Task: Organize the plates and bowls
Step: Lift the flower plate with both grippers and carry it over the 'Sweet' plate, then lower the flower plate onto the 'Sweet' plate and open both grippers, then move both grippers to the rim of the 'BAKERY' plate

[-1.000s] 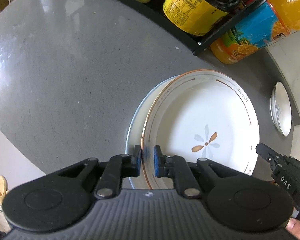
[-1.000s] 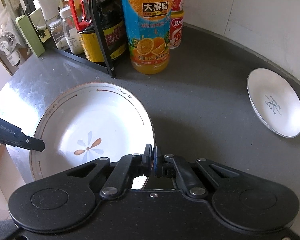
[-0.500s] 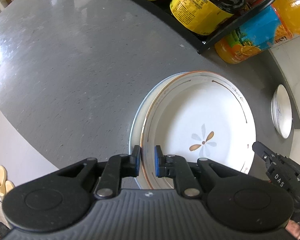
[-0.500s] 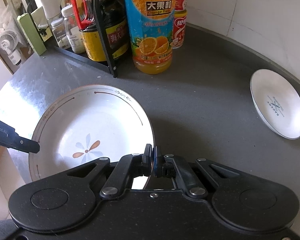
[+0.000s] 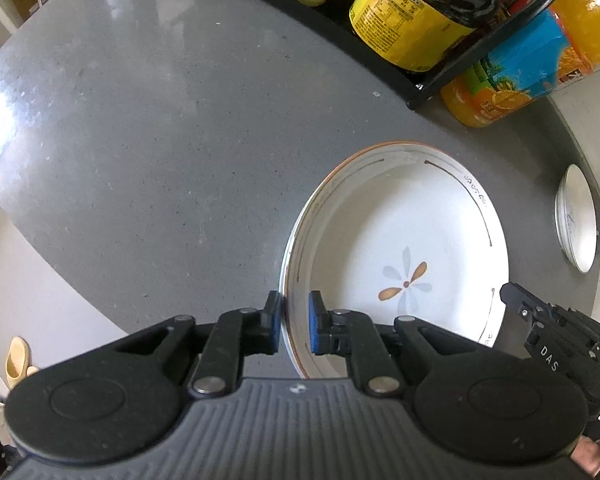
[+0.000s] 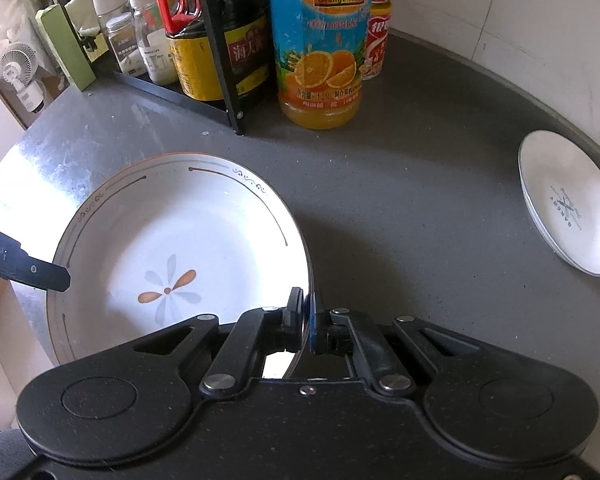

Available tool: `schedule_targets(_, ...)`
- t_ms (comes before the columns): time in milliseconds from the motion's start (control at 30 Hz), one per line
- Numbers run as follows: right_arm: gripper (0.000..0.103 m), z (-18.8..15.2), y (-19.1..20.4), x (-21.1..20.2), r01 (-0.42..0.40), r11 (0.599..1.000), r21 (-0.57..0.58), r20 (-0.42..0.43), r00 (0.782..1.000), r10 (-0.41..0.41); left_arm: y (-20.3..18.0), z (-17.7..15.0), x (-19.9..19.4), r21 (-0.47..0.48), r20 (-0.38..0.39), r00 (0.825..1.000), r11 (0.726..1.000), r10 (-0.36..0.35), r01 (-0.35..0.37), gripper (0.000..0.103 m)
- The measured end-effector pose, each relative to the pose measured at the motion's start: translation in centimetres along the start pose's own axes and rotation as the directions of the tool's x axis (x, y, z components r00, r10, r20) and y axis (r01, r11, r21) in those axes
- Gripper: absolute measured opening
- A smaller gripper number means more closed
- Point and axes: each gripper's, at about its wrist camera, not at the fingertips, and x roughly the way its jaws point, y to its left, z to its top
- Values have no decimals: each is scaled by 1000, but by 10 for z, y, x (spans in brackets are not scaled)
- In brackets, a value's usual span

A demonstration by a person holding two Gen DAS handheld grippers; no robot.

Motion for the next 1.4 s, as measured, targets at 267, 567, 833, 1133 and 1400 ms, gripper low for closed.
schedule_targets(267,11,12,-25,-23,-79,987,140,47,996,73,-1,4,-7,9,10,1000,1000,16,-16,12)
schedule_targets(567,50,12,-62,-44,-103,959,265,118,990,74,-28,19,-31,87,100,995,996,5,-14,45)
schedule_targets(833,52,-1,-98,-59,-83,933,350,164,986,27,-71,25,-32,172,123,992,985,-18,-4,51)
schedule_targets(1133,54,-28,-146,-69,-31,887,461,165,985,-52,-134,24,-22,296,120,992,955,-50,13,52)
schedule_targets(1400,59,-48,-184,-78,4,855,519,172,979,-109,-195,23,-12,391,127,989,920,-81,25,52)
